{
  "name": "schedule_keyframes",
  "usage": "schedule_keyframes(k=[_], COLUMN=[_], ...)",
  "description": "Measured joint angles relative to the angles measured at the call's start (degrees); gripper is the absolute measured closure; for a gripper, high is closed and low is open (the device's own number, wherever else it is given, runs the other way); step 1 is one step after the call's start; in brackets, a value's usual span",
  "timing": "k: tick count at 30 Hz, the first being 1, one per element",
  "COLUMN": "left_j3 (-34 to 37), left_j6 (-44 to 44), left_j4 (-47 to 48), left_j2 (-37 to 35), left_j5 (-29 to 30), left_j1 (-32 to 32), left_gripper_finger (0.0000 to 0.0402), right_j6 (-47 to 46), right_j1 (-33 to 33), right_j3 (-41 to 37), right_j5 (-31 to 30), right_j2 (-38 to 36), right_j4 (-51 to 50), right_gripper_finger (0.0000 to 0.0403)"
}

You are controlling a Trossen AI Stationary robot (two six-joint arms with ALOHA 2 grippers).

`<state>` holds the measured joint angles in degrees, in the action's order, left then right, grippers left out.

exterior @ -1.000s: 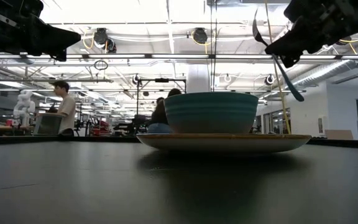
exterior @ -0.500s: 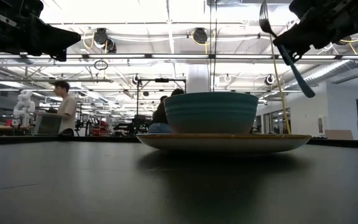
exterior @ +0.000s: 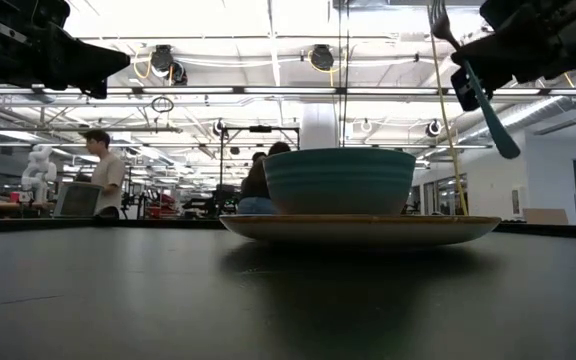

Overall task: Set table place
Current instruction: Put the blue fork on the orange plate to the right of the green bowl

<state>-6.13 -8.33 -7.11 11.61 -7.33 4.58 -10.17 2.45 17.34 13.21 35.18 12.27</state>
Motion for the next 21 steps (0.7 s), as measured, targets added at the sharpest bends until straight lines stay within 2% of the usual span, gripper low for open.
schedule_keyframes(k=[3,13,21], left_j3=[0.0,0.0,0.0], left_j6=[0.04,0.05,0.06], left_j4=[0.0,0.02,0.04], left_j2=[0.01,0.0,0.01], left_j5=[0.0,0.0,0.0], left_j1=[0.0,0.0,0.0], left_gripper_finger=[0.0369,0.0369,0.0369], right_j6=[-0.82,-1.87,-2.88], right_j1=[0.57,6.91,11.11], right_j3=[-1.64,-4.07,-6.01], right_j5=[-0.42,-10.7,-15.93], right_j2=[0.02,-0.04,-0.02], right_j4=[0.98,4.72,6.74], right_gripper_finger=[0.0399,0.0399,0.0399])
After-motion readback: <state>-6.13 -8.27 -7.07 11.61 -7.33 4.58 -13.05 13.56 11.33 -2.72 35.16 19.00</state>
